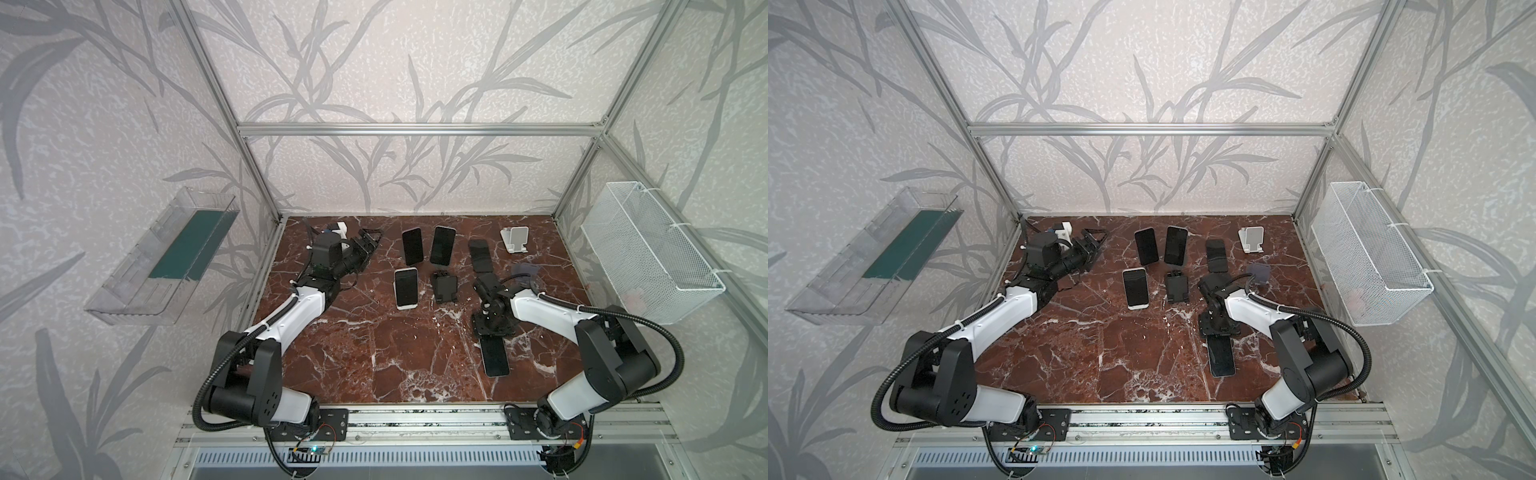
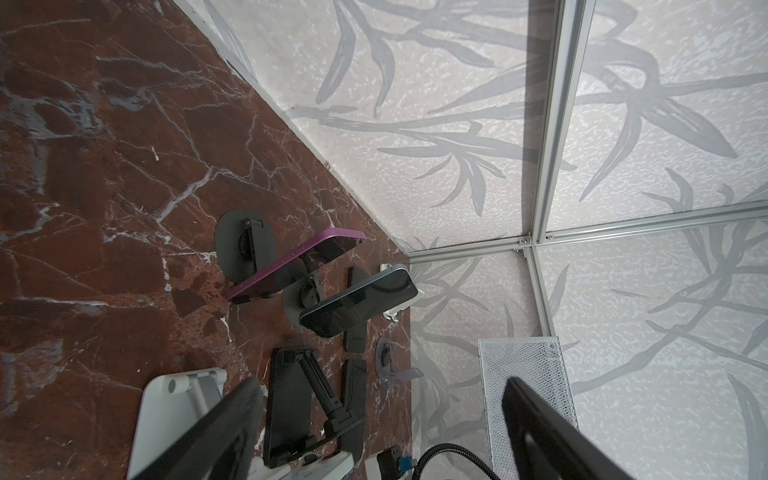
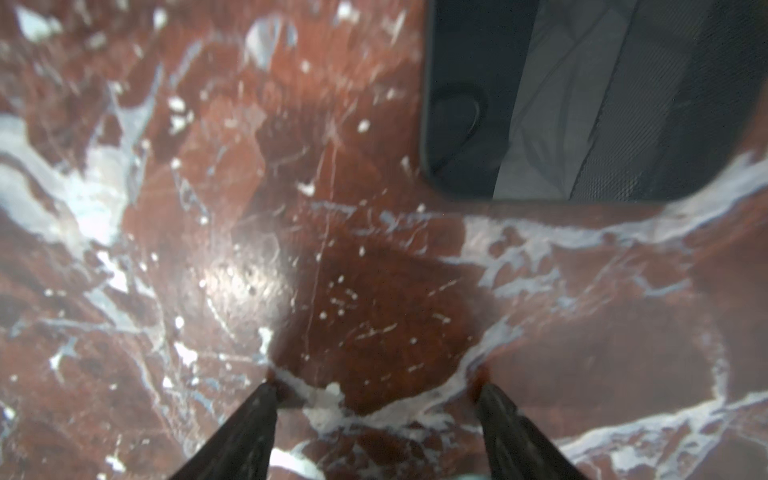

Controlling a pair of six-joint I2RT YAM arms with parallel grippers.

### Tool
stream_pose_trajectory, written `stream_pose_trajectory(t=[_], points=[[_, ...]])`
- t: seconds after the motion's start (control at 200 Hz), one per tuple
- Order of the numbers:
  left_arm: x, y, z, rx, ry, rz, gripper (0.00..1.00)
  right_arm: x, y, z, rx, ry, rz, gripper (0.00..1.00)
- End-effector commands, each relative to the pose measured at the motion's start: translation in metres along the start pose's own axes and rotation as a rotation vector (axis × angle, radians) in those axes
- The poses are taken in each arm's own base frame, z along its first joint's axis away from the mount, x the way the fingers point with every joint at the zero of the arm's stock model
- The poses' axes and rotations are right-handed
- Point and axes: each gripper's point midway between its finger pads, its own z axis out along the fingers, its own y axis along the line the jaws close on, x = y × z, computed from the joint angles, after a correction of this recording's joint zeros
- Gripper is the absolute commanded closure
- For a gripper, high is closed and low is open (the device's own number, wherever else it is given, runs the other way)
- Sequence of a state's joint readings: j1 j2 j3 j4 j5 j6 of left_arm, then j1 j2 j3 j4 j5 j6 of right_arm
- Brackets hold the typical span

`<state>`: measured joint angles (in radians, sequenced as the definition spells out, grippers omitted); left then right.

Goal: Remove the phone from the phone stand

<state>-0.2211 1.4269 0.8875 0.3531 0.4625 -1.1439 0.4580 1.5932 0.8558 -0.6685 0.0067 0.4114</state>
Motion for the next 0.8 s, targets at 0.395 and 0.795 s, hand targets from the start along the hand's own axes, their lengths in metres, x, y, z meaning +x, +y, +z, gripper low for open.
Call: stream_pose_trajectory(t=[0.395, 0.795], points=[[-0.005, -0.027, -0.009, 0.061, -0.028, 0.037, 0.09, 0.023, 0.005, 0.015, 0.119, 0.105, -0.047, 0.20], [-0.007, -0.029, -0.013, 0.049, -0.040, 0.063, 0.09, 0.022, -0.003, 0.007, 0.162, 0.081, -0.083, 0.24]])
